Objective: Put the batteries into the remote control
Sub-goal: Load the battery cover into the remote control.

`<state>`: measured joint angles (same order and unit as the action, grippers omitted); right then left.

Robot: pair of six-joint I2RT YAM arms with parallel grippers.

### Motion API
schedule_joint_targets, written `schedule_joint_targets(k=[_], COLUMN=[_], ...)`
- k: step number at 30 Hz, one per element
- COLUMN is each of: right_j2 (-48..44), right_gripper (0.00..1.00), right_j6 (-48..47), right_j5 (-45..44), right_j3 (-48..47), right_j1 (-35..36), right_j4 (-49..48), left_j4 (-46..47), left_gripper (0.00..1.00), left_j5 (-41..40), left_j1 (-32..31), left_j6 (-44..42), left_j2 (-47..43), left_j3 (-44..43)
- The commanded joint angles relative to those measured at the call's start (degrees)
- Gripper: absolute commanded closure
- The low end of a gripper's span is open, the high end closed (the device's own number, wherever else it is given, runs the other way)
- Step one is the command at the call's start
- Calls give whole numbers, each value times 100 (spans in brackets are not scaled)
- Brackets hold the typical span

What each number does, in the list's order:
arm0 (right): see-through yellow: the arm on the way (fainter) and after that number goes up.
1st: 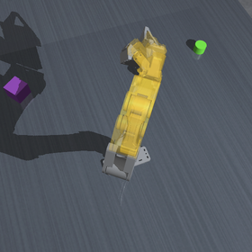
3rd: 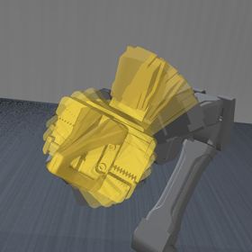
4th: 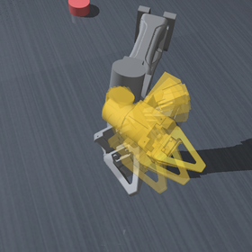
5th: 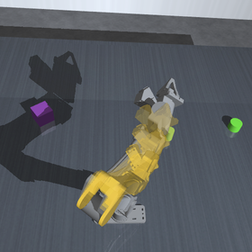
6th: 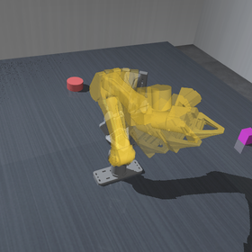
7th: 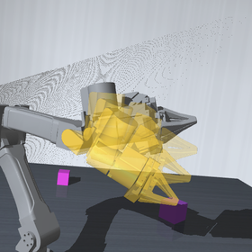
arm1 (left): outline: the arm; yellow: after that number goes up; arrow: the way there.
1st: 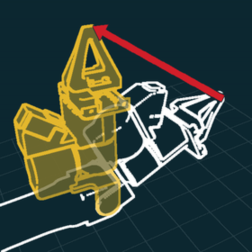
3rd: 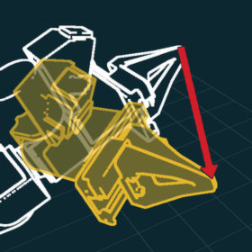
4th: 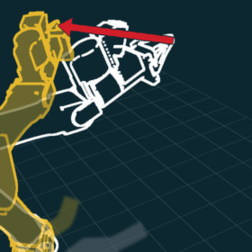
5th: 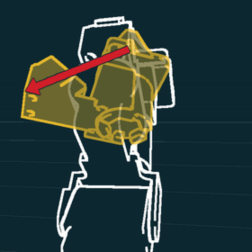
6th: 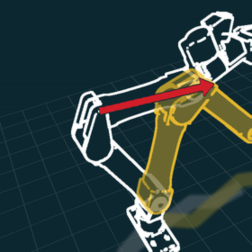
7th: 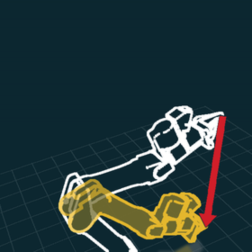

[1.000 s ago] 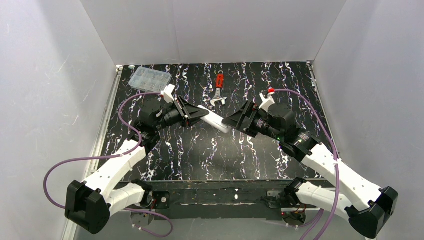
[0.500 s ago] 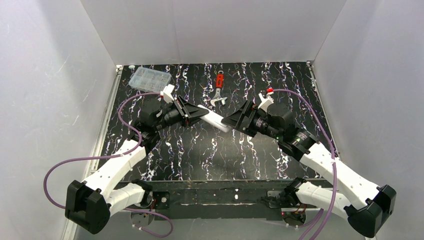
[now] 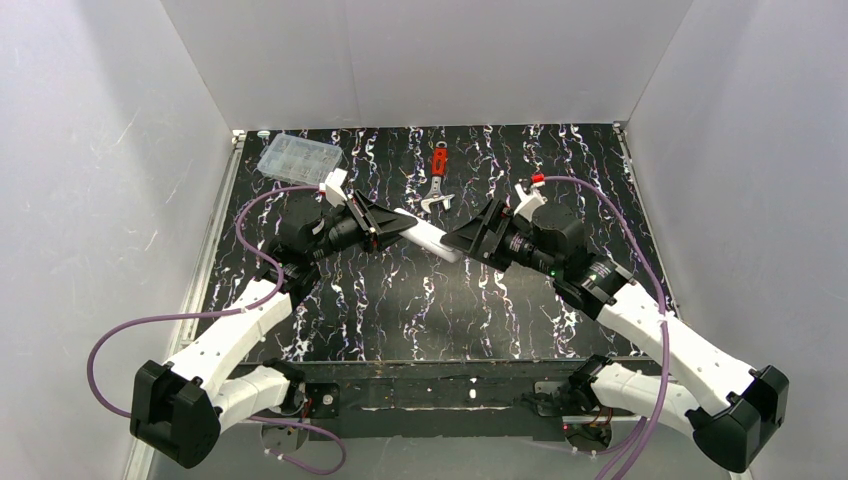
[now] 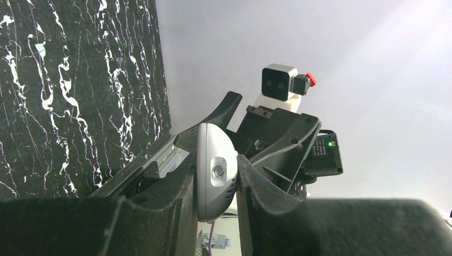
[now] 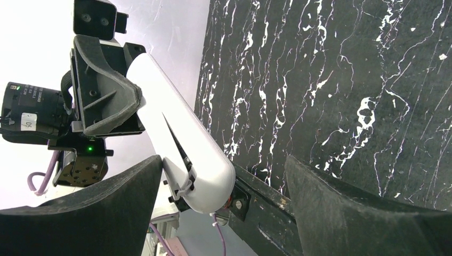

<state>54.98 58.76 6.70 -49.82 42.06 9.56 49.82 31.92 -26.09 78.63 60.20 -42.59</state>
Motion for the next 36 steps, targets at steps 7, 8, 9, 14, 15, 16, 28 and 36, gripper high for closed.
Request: schedule_joint_targets(k=[7, 8, 9, 14, 15, 16, 28, 36], right_j2=[243, 256, 266, 269, 258, 251, 245, 119], right_gripper=[15, 16, 18, 30, 33, 36, 61, 35], right_j6=[-113, -111, -115, -54, -45, -41, 78, -211], right_j5=[139, 157, 174, 235, 238, 241, 400, 289], right_j3=[-167, -167, -168, -118, -108, -99, -9, -138], right_j1=[-22, -25, -23, -49, -50, -57, -111, -146], right_j4=[23, 8, -4, -97, -114, -124, -338, -337], left_j4=[743, 750, 764, 852, 867, 872, 920, 786], left_gripper=[100, 100, 100, 100, 100, 100, 100, 100], left_j5=[183, 183, 174, 157, 144, 146, 110, 194], left_j1=[-11, -11, -11, -11, -11, -11, -11, -11], left_j6=[212, 221, 237, 312, 325, 328, 342, 197], left_j2=[-163, -151, -145, -114, -110, -102, -127, -135], left_j3=[-392, -409, -428, -473, -472, -478, -498, -460])
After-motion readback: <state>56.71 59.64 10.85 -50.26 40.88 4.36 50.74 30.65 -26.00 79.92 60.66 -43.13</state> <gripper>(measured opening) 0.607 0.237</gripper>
